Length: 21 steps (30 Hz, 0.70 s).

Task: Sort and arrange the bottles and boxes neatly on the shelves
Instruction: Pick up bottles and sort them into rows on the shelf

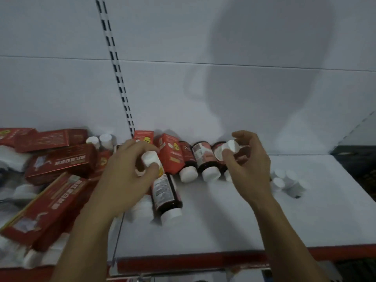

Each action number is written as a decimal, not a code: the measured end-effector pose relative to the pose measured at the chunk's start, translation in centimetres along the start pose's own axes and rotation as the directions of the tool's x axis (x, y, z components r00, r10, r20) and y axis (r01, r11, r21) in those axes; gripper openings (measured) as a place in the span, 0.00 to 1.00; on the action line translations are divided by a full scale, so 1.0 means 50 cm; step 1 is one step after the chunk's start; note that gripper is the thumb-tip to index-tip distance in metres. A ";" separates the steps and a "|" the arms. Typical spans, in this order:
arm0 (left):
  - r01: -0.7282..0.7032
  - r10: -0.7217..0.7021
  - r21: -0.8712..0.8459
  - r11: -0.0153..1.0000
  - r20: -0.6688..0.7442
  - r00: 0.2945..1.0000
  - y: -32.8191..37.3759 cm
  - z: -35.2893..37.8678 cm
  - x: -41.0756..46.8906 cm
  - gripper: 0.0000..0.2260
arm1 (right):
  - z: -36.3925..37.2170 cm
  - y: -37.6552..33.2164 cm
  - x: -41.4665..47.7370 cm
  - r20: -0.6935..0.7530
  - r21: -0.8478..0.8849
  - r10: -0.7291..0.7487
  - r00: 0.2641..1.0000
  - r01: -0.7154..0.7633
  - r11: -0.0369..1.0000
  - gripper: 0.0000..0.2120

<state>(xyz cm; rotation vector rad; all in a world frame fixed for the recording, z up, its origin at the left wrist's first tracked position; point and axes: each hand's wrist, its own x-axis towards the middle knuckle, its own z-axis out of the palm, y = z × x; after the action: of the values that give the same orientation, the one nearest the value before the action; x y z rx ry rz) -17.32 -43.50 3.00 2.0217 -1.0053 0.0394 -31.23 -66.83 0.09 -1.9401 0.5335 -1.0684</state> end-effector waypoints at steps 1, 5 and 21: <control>-0.012 0.012 -0.012 1.000 0.031 0.999 0.018 0.031 0.001 0.05 | -0.031 0.013 0.005 0.007 -0.035 0.003 1.000 -0.003 0.999 0.16; -0.067 0.068 -0.015 0.998 0.177 0.982 0.073 0.158 0.011 0.08 | -0.153 0.072 0.018 -0.040 -0.099 0.048 0.998 -0.052 0.994 0.17; 0.038 -0.038 0.007 0.999 0.346 0.937 0.180 0.525 0.009 0.13 | -0.401 0.334 -0.004 0.149 -0.397 0.373 0.916 -0.291 0.871 0.22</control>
<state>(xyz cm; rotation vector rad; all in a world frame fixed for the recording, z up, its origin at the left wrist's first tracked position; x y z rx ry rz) -31.36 -65.04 -7.37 2.0906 -1.1802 -0.3499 -47.67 -85.39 -8.07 -2.1490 0.9586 -0.5463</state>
